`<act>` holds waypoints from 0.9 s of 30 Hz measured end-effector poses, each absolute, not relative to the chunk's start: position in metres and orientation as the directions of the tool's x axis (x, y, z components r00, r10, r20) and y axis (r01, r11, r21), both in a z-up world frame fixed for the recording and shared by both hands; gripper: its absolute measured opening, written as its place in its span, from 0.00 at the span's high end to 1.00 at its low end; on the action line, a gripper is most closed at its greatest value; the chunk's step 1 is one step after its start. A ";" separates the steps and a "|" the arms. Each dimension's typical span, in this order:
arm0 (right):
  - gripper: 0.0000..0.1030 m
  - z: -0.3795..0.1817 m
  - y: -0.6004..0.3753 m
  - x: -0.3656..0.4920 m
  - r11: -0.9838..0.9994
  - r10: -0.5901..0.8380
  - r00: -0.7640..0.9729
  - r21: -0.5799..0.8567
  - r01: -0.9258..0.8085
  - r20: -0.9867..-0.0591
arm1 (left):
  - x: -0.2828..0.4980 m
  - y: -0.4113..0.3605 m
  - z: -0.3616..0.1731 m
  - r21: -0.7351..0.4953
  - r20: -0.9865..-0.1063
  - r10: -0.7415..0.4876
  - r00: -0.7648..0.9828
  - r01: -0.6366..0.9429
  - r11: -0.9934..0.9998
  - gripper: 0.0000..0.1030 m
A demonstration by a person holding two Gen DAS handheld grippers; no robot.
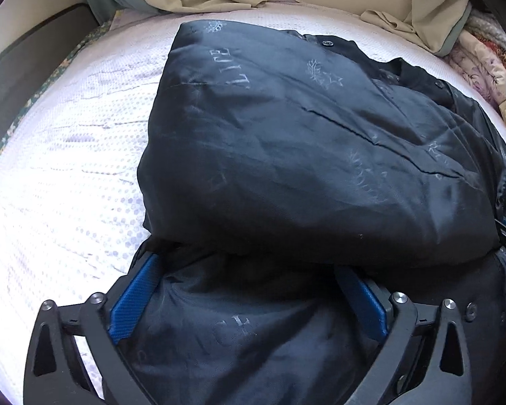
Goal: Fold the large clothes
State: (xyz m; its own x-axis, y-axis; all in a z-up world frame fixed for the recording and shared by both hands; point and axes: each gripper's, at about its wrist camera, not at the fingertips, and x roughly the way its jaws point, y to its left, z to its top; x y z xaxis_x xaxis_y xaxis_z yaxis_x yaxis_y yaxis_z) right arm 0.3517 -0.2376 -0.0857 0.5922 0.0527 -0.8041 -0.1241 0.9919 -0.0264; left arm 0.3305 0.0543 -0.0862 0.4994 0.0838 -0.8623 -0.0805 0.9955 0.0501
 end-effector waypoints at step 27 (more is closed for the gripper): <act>0.32 -0.067 -0.236 0.344 0.986 0.159 0.594 0.098 -0.134 -0.789 | 0.266 0.003 -0.078 0.000 -0.865 -0.022 0.501 0.043 0.999 0.00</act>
